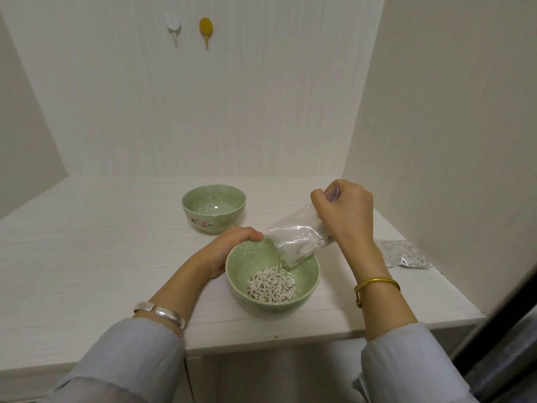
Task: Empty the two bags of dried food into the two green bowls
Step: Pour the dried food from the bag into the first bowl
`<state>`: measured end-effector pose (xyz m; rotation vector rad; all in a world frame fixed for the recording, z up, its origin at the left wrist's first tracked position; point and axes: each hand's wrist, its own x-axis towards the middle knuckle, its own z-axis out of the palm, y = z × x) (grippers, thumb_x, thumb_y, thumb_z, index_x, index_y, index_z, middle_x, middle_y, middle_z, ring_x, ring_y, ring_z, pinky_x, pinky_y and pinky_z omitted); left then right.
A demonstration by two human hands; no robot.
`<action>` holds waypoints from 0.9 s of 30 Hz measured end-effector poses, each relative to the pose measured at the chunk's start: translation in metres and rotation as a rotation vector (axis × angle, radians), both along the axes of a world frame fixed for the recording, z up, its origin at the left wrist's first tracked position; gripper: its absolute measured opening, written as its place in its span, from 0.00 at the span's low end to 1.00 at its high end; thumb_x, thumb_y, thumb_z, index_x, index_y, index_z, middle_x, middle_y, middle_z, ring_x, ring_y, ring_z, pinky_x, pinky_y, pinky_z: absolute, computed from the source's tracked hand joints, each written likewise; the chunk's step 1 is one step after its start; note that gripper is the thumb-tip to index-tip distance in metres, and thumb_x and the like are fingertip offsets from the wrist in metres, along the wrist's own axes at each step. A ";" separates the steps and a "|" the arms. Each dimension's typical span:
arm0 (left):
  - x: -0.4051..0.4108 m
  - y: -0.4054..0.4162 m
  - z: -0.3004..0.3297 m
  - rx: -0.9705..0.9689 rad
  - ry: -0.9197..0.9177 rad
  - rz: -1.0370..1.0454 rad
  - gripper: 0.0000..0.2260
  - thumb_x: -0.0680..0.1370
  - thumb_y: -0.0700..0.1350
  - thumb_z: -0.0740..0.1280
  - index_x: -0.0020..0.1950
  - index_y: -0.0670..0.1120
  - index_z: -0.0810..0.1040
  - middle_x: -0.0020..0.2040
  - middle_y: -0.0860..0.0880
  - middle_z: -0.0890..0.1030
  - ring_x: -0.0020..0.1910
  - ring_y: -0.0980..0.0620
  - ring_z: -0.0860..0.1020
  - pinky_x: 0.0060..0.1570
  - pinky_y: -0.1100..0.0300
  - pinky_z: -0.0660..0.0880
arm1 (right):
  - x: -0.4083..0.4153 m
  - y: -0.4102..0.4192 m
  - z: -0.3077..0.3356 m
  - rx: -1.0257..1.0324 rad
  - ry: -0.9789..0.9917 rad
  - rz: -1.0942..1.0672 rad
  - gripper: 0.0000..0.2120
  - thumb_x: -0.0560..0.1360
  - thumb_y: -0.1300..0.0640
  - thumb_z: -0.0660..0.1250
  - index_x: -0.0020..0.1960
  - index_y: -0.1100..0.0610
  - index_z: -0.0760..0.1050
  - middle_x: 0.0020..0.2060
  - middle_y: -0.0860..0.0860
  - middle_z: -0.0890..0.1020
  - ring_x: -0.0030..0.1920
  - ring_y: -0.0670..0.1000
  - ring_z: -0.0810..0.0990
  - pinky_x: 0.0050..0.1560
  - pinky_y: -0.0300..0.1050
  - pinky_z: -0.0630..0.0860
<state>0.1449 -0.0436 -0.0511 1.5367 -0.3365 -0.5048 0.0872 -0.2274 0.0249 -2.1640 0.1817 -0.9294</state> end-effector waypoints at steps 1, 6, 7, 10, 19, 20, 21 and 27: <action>0.000 0.000 0.000 0.003 0.001 0.001 0.08 0.65 0.47 0.65 0.36 0.43 0.79 0.29 0.49 0.81 0.29 0.52 0.79 0.37 0.59 0.74 | 0.000 0.000 0.000 -0.001 0.001 -0.002 0.13 0.69 0.58 0.63 0.27 0.54 0.66 0.27 0.49 0.74 0.34 0.53 0.73 0.33 0.39 0.68; 0.000 0.000 0.000 0.008 0.006 0.001 0.10 0.64 0.48 0.67 0.38 0.43 0.78 0.31 0.48 0.80 0.31 0.50 0.78 0.38 0.58 0.74 | -0.001 0.000 0.000 -0.008 0.013 -0.011 0.09 0.68 0.58 0.63 0.30 0.59 0.70 0.26 0.47 0.72 0.34 0.53 0.73 0.32 0.39 0.67; 0.000 0.000 0.000 0.006 0.006 0.001 0.10 0.63 0.48 0.67 0.37 0.43 0.78 0.30 0.49 0.80 0.30 0.51 0.78 0.38 0.58 0.74 | -0.001 0.000 0.000 -0.014 0.010 -0.011 0.09 0.68 0.58 0.64 0.31 0.59 0.71 0.26 0.47 0.72 0.35 0.54 0.73 0.33 0.39 0.67; -0.001 0.000 0.000 -0.001 0.018 0.008 0.08 0.65 0.47 0.65 0.36 0.43 0.78 0.29 0.50 0.80 0.28 0.52 0.79 0.36 0.59 0.73 | -0.001 0.000 0.000 -0.021 0.002 -0.012 0.09 0.68 0.58 0.64 0.31 0.60 0.71 0.26 0.47 0.72 0.35 0.54 0.74 0.33 0.39 0.67; -0.001 0.000 0.002 0.004 -0.006 0.007 0.07 0.65 0.47 0.65 0.32 0.45 0.80 0.28 0.51 0.80 0.28 0.53 0.78 0.34 0.60 0.74 | 0.000 0.000 0.001 -0.046 0.009 -0.020 0.10 0.69 0.57 0.63 0.30 0.58 0.70 0.26 0.46 0.71 0.35 0.54 0.72 0.32 0.37 0.65; -0.001 0.000 0.002 0.007 -0.010 0.005 0.07 0.64 0.47 0.66 0.33 0.45 0.79 0.28 0.51 0.80 0.28 0.53 0.79 0.34 0.60 0.74 | 0.000 0.000 0.001 -0.048 0.009 -0.019 0.10 0.69 0.57 0.63 0.30 0.57 0.69 0.26 0.46 0.72 0.35 0.54 0.73 0.32 0.37 0.65; -0.001 0.000 0.001 0.008 -0.013 0.004 0.07 0.64 0.48 0.66 0.34 0.45 0.79 0.28 0.51 0.80 0.28 0.52 0.79 0.34 0.60 0.74 | 0.000 0.000 0.001 -0.049 0.011 -0.018 0.10 0.69 0.57 0.63 0.30 0.56 0.69 0.26 0.45 0.72 0.35 0.53 0.73 0.32 0.36 0.65; -0.002 0.000 0.002 0.002 -0.016 0.000 0.07 0.65 0.47 0.65 0.31 0.46 0.80 0.28 0.51 0.80 0.28 0.53 0.79 0.33 0.62 0.75 | -0.001 -0.001 0.001 -0.058 0.005 -0.021 0.09 0.69 0.57 0.63 0.32 0.58 0.71 0.26 0.46 0.71 0.34 0.53 0.72 0.31 0.37 0.65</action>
